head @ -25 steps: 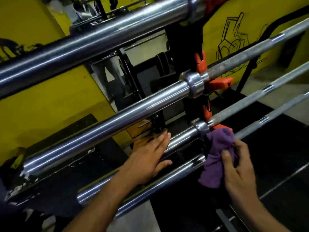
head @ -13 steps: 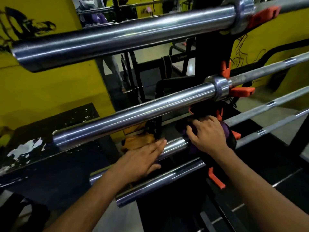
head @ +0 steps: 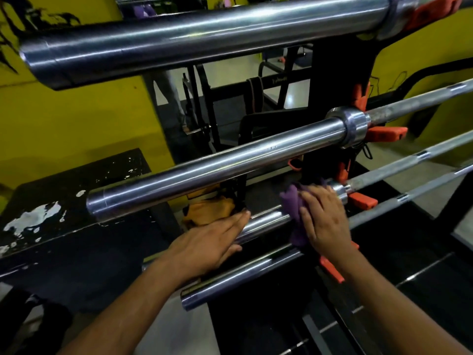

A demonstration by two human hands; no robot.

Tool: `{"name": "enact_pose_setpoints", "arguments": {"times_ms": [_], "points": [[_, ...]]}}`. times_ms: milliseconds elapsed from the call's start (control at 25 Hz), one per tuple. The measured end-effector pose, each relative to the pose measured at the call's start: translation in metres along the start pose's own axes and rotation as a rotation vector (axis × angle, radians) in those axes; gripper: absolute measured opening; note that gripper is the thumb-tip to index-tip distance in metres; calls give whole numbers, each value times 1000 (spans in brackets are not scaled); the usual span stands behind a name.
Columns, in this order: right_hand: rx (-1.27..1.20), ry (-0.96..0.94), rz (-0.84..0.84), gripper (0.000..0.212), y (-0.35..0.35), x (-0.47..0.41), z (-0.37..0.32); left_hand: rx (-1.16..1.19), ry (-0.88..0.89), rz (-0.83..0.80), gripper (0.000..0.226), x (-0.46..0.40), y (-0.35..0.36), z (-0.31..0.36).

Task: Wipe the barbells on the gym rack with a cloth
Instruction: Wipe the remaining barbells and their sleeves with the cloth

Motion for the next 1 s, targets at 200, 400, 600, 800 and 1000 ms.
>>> {"name": "enact_pose_setpoints", "arguments": {"times_ms": [200,400,600,800,1000], "points": [[102,164,-182,35,20,-56,-42,-1,4,12,73,-2,1,-3],[-165,-46,22,27,-2,13,-31,20,30,16,72,-3,4,-10],[-75,241,-58,24,6,-38,-24,62,23,-30,74,-4,6,-11],[-582,458,10,15,-25,22,-45,119,21,-79,74,-6,6,-15],[-807,1516,463,29,-16,102,14,134,-19,-127,72,-5,9,-15]]}}
Point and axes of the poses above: each hand's wrist, its own x-axis away from the middle knuckle, its own y-axis out of the palm, z = x × y, the point moved 9 cm from there along -x, towards the middle knuckle, and after that the axes turned 6 degrees about x, right-handed, at the moved point
